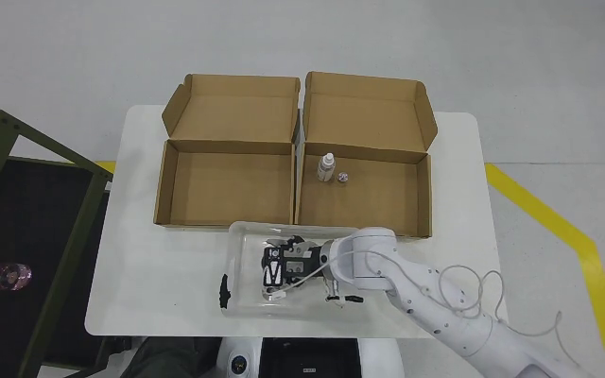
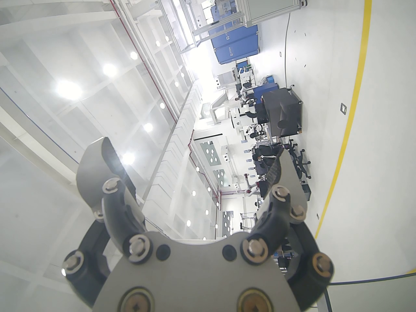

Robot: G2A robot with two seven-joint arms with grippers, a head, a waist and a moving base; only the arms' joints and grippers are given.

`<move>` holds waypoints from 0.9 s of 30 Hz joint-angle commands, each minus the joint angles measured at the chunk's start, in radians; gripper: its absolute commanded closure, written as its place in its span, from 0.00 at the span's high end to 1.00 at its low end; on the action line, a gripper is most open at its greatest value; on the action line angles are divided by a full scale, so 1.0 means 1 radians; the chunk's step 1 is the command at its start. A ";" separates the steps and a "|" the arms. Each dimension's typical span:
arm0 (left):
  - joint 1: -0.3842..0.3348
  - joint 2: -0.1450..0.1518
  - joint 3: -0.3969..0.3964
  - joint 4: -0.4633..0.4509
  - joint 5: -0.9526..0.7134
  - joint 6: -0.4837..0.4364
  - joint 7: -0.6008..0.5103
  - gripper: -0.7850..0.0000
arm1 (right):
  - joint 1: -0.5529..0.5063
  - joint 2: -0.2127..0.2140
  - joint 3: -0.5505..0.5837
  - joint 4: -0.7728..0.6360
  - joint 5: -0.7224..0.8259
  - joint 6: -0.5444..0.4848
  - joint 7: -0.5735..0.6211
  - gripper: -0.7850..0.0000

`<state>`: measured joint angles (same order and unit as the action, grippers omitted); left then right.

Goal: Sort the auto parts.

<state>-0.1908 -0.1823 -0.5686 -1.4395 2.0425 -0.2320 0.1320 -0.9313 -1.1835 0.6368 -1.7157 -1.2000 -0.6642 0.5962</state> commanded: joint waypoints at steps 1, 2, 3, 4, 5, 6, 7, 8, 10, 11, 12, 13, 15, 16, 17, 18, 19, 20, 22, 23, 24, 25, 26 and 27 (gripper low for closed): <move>0.000 0.000 0.000 0.000 0.000 0.000 0.000 1.00 | 0.006 -0.004 -0.004 0.011 -0.001 0.002 -0.003 0.67; 0.000 0.000 0.000 0.000 0.000 0.000 0.000 1.00 | 0.010 -0.006 -0.006 0.017 -0.002 0.005 -0.003 0.67; 0.000 0.000 0.000 0.000 0.000 0.000 0.000 1.00 | 0.013 -0.009 -0.008 0.023 -0.004 0.008 -0.003 0.67; 0.000 0.000 0.000 0.000 0.000 0.000 0.000 1.00 | 0.016 -0.011 -0.011 0.028 -0.005 0.009 -0.004 0.67; 0.000 0.000 0.000 0.000 0.000 0.000 0.000 1.00 | 0.018 -0.013 -0.015 0.033 -0.008 0.010 -0.003 0.67; 0.000 0.000 0.000 0.000 0.000 0.000 0.000 1.00 | 0.021 -0.016 -0.018 0.038 -0.009 0.010 -0.005 0.67; 0.000 0.000 0.000 0.000 0.000 0.000 0.000 1.00 | 0.023 -0.018 -0.022 0.043 -0.010 0.010 -0.006 0.67; 0.000 0.000 0.000 0.000 0.000 0.000 0.000 1.00 | 0.025 -0.021 -0.026 0.047 -0.011 0.010 -0.007 0.67; 0.000 0.000 0.000 0.000 0.000 0.000 0.000 1.00 | 0.028 -0.025 -0.034 0.054 -0.013 0.009 -0.008 0.68; 0.000 0.000 0.000 0.000 0.000 0.000 0.000 1.00 | 0.030 -0.028 -0.037 0.057 -0.013 0.009 -0.009 0.69; 0.000 0.000 0.000 0.000 0.000 0.000 0.000 1.00 | 0.032 -0.030 -0.040 0.060 -0.014 0.009 -0.011 0.71; 0.000 0.000 0.000 0.000 0.000 0.000 0.000 1.00 | 0.033 -0.032 -0.043 0.064 -0.015 0.009 -0.011 0.72; 0.000 0.000 0.000 0.000 0.000 0.000 0.000 1.00 | 0.037 -0.037 -0.048 0.074 -0.017 0.008 -0.015 0.72; 0.000 0.000 0.000 0.000 0.000 0.000 0.000 1.00 | 0.039 -0.039 -0.051 0.079 -0.019 0.008 -0.016 0.71; 0.000 0.000 0.000 0.000 0.000 0.000 0.000 1.00 | 0.040 -0.041 -0.053 0.084 -0.020 0.007 -0.019 0.71; 0.000 0.000 0.000 0.000 0.000 0.000 0.000 1.00 | 0.042 -0.043 -0.055 0.089 -0.021 0.007 -0.021 0.69; 0.000 0.000 0.000 0.000 0.000 0.000 0.000 1.00 | 0.044 -0.045 -0.057 0.093 -0.022 0.006 -0.022 0.67; 0.000 0.000 0.000 0.000 0.000 0.000 0.000 1.00 | 0.045 -0.047 -0.058 0.097 -0.023 0.005 -0.023 0.66; 0.000 0.000 0.000 0.000 0.000 0.000 0.000 1.00 | 0.048 -0.050 -0.060 0.103 -0.023 0.002 -0.025 0.56; 0.000 0.000 0.000 0.000 0.000 0.000 0.000 1.00 | 0.049 -0.051 -0.060 0.106 -0.023 0.001 -0.026 0.49; 0.000 0.000 0.000 0.000 0.000 0.000 0.000 1.00 | 0.050 -0.052 -0.060 0.109 -0.024 -0.001 -0.027 0.47; 0.000 0.000 0.000 0.000 0.000 0.000 0.000 1.00 | 0.050 -0.053 -0.060 0.111 -0.023 -0.002 -0.029 0.45; 0.000 0.000 0.000 0.000 0.000 0.000 0.000 1.00 | 0.050 -0.055 -0.060 0.113 -0.022 -0.004 -0.031 0.39; 0.000 0.000 0.000 0.000 0.000 0.000 0.000 1.00 | 0.050 -0.055 -0.059 0.115 -0.021 -0.006 -0.035 0.35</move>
<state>-0.1908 -0.1823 -0.5686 -1.4395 2.0425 -0.2320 0.1320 -0.8812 -1.2383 0.5769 -1.6021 -1.2224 -0.6685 0.5638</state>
